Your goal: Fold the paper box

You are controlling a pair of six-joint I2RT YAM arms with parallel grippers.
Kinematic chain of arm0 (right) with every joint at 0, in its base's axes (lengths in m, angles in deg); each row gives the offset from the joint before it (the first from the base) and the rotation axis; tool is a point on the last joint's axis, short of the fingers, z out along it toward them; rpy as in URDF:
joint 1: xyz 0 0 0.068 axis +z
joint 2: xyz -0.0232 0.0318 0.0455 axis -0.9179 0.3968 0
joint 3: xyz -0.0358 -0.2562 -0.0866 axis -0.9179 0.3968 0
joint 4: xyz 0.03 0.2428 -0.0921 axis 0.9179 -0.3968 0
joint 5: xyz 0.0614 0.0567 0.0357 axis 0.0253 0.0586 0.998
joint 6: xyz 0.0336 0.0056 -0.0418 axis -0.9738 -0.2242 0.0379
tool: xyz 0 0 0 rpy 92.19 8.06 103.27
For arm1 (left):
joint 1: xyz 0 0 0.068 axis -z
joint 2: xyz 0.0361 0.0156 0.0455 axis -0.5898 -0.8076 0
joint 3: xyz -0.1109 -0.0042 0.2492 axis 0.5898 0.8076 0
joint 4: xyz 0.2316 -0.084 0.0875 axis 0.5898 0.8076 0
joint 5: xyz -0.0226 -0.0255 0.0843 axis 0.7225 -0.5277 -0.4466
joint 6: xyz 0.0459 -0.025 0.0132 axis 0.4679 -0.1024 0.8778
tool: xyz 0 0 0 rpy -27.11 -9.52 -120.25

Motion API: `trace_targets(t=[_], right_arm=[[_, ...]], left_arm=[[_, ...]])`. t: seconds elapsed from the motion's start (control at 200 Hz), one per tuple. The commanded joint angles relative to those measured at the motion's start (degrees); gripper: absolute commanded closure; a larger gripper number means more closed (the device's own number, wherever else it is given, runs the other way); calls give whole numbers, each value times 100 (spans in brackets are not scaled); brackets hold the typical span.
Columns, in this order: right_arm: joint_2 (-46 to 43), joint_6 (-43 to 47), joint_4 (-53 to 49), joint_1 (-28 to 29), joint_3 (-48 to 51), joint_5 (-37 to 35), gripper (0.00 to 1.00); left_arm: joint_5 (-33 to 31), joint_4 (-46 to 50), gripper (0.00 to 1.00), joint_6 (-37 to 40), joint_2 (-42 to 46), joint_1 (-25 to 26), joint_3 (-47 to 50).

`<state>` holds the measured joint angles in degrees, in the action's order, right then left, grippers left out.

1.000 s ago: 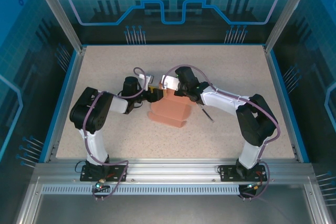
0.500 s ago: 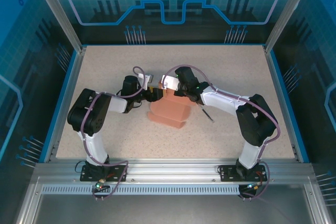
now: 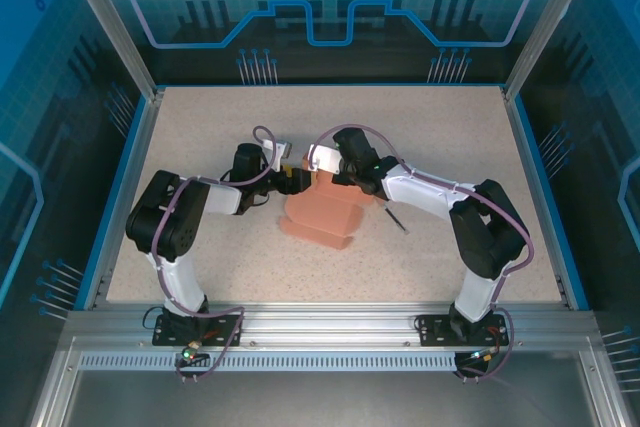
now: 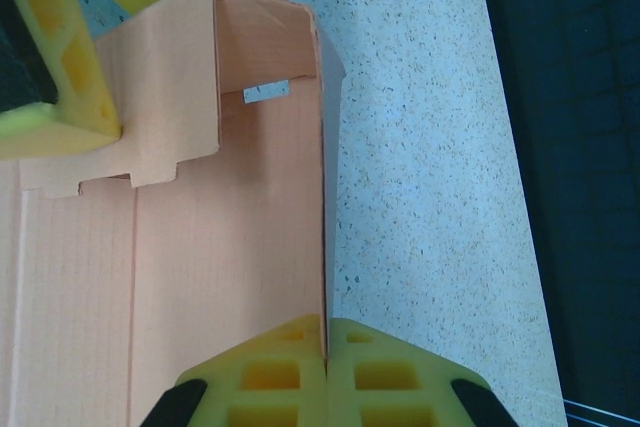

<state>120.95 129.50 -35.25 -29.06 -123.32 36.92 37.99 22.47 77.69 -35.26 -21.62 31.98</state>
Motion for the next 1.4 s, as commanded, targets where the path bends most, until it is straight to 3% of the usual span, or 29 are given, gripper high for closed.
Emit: trace_targets(t=[0.0, 0.225, 0.57, 0.83, 1.391], right_arm=[[-169, -63, -418, 171, 142, 219, 100], [-231, -118, -471, 212, 202, 186, 100], [-253, -212, -489, 237, 125, 346, 100], [-276, -287, -524, 239, 140, 428, 100], [-269, -304, -536, 186, 92, 372, 100]], left_arm=[[144, -242, 20, 189, 298, -20, -8], [83, -39, 14, 350, 312, -11, -10], [-253, 379, 22, 663, 141, 147, -243], [-381, 294, 19, 543, 131, 156, -283], [-1182, 194, 45, 248, 528, 156, -21]])
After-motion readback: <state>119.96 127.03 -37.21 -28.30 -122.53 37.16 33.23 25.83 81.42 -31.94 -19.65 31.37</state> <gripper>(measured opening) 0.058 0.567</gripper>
